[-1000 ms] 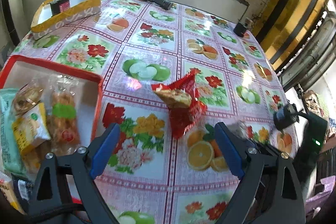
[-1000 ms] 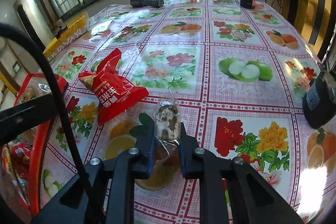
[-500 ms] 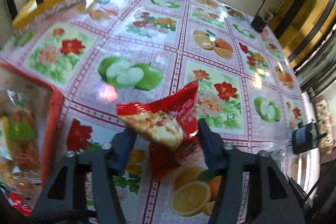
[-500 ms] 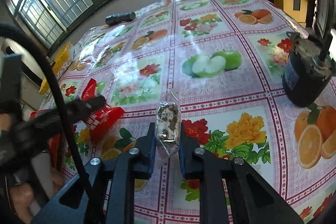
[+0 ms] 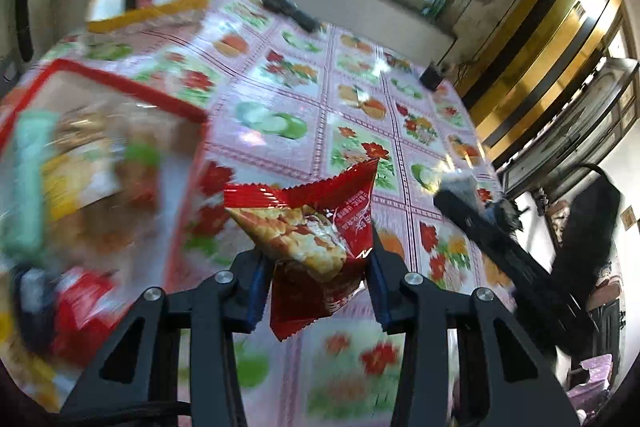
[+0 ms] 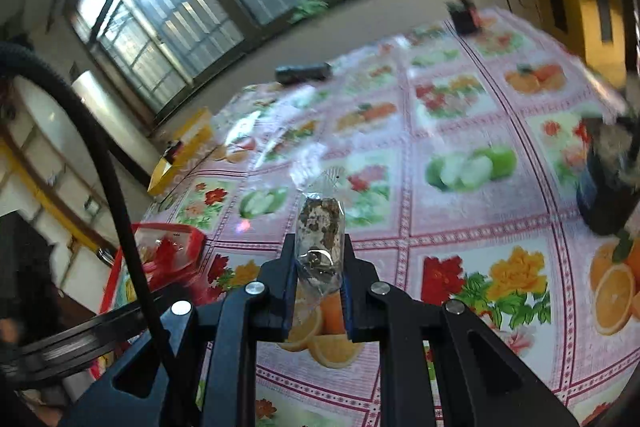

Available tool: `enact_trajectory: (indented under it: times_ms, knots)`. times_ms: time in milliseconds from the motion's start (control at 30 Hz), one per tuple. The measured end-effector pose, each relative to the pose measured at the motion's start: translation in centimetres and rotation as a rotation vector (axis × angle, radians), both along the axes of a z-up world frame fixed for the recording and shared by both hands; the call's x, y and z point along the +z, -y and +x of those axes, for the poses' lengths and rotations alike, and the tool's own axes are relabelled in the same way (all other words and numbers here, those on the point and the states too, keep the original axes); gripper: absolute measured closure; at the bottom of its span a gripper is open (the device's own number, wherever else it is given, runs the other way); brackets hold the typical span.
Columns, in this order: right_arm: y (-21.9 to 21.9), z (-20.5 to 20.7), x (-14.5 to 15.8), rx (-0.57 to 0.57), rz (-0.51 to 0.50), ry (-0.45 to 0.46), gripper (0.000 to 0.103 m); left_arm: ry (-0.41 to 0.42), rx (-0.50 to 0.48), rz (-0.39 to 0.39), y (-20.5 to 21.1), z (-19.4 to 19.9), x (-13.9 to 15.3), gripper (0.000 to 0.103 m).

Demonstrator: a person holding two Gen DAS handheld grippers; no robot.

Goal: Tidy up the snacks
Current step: 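Carry both bags into the tray and open both tools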

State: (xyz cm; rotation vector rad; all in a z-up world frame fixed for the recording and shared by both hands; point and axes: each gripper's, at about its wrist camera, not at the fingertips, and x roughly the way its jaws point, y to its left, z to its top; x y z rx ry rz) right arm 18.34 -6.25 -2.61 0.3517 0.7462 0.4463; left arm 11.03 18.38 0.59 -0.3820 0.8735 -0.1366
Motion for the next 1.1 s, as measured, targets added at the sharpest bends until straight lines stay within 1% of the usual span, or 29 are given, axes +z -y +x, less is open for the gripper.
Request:
enact_trajectory:
  times_ms: [67,133,233,367,500,533,633,733,867,933,967,1067,1100]
  knots:
    - [-1.1,-0.9,0.7,0.010,-0.049,0.049,0.086,0.021,0.009,-0.032,-2.1,-2.9,0.8,0.060]
    - [-1.8,-1.2,0.9,0.035,-0.053,0.066,0.086,0.024,0.029,-0.046,-4.2,-5.5,1.4,0.060]
    - [-3.0,-1.8,1.0,0.074,-0.068,0.089,0.086,0.038,0.084,-0.002,-7.5,-9.2,2.4,0.060]
    - [-4.9,-2.9,1.2,0.146,-0.088,0.133,0.086,0.038,0.156,0.013,-12.1,-12.2,3.1,0.060]
    - [-7.7,-5.4,2.4,0.225,-0.131,0.165,0.086,0.028,0.194,0.031,-14.8,-13.2,2.9,0.059]
    - [-8.6,-6.3,2.8,0.262,-0.130,0.177,0.086,0.021,0.201,0.028,-15.4,-13.2,2.7,0.059]
    - [-12.3,-7.8,3.2,0.345,-0.157,0.172,0.086,0.003,0.209,0.009,-16.3,-13.2,1.7,0.059]
    - [-15.9,-7.8,3.1,0.424,-0.155,0.150,0.086,-0.007,0.179,-0.028,-16.3,-13.4,0.7,0.059]
    - [-20.3,-7.1,3.0,0.512,-0.163,0.130,0.086,-0.023,0.109,-0.033,-14.9,-12.8,-0.3,0.059]
    - [-22.5,-6.2,2.7,0.538,-0.186,0.110,0.086,-0.028,0.085,-0.015,-14.4,-12.3,-0.6,0.059]
    - [-23.4,-5.9,2.5,0.551,-0.199,0.105,0.086,-0.044,0.075,-0.002,-14.2,-11.8,-1.0,0.059]
    - [-24.7,-5.4,1.7,0.562,-0.224,0.082,0.086,-0.088,0.058,0.010,-14.1,-11.1,-2.5,0.059]
    - [-24.9,-5.2,1.3,0.564,-0.228,0.074,0.086,-0.087,0.053,0.016,-14.0,-11.0,-2.7,0.059]
